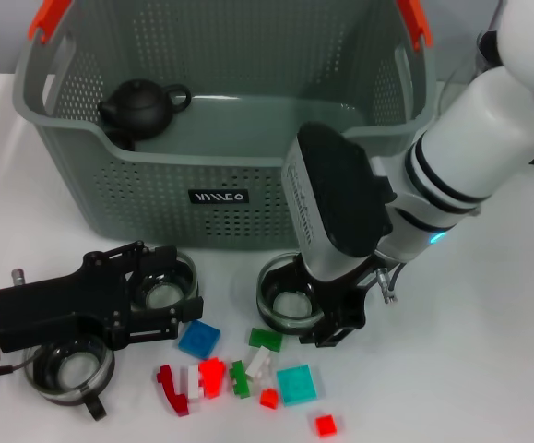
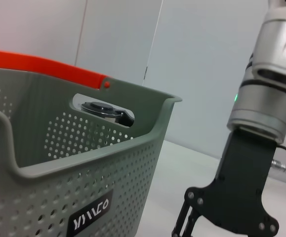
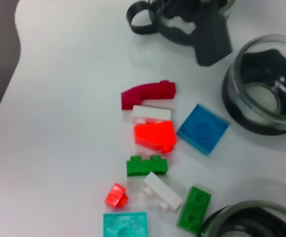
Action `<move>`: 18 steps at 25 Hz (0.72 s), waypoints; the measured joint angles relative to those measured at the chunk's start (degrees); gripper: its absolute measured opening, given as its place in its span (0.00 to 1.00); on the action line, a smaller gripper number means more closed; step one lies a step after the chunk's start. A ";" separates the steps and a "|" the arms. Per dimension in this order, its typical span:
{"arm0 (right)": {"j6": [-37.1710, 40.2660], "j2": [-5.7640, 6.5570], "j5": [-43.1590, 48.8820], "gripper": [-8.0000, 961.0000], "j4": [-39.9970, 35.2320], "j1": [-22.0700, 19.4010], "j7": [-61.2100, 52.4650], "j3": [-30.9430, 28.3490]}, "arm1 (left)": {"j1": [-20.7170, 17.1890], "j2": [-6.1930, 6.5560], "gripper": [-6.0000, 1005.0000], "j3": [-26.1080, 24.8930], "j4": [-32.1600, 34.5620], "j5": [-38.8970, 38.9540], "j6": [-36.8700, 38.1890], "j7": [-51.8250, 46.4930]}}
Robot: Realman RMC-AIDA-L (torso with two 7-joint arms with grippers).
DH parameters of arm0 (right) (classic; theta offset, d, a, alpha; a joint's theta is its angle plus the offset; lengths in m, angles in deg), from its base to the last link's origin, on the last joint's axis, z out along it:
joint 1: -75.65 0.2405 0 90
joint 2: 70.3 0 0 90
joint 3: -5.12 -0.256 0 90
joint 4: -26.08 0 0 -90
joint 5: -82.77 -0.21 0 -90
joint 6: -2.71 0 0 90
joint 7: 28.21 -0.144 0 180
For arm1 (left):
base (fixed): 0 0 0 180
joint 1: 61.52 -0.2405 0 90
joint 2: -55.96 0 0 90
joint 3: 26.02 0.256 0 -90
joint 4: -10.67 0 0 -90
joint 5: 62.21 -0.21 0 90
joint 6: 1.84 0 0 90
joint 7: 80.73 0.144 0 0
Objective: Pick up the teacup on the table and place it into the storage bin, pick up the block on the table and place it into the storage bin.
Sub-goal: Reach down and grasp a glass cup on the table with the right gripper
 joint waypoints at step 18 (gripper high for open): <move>-4.20 -0.07 -1.53 0.72 3.37 0.22 -0.37 5.49 | -0.14 0.00 0.86 -0.78 -0.70 0.00 -0.30 0.03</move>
